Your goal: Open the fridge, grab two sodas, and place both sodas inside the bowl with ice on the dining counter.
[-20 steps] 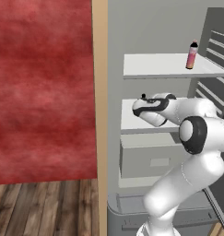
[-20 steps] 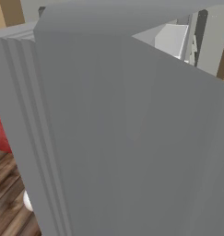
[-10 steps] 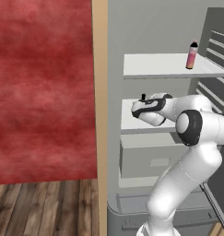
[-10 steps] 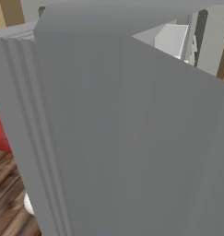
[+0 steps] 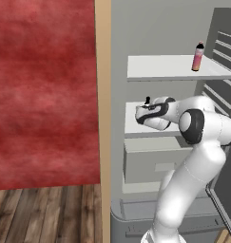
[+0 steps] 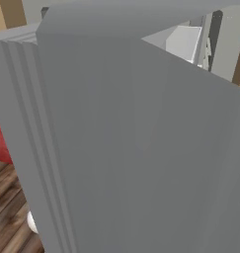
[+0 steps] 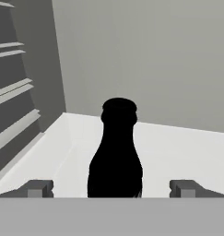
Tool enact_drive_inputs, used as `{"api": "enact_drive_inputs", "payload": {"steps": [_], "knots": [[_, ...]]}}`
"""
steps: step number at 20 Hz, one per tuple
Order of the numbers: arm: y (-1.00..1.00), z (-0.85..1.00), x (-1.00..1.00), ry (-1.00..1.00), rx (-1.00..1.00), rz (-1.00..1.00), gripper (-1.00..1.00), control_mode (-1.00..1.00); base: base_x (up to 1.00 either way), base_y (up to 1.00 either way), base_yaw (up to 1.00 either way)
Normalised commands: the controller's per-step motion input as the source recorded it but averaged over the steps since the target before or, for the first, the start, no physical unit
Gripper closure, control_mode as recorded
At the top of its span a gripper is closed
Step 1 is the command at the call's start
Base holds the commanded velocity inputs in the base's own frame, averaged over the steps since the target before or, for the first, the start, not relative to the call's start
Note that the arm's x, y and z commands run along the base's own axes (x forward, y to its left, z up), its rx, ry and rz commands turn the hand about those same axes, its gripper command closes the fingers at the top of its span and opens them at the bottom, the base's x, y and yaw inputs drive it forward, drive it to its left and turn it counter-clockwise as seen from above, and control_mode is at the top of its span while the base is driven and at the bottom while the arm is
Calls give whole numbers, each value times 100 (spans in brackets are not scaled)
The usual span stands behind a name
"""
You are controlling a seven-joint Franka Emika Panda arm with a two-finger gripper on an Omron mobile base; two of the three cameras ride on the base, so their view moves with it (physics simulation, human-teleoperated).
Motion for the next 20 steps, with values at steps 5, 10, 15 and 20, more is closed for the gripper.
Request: {"api": "enact_drive_inputs", "payload": {"steps": [5, 10, 15, 20], "knots": [[-2, -19, 15, 0, 0, 0, -100, -100, 0, 0, 0], [-6, -17, 10, 1, 0, 0, -100, -100, 0, 0, 0], [-3, -16, 17, 1, 0, 0, 100, -100, 0, 0, 0], [0, -12, 11, 0, -1, 0, 100, -100, 0, 0, 0]]}}
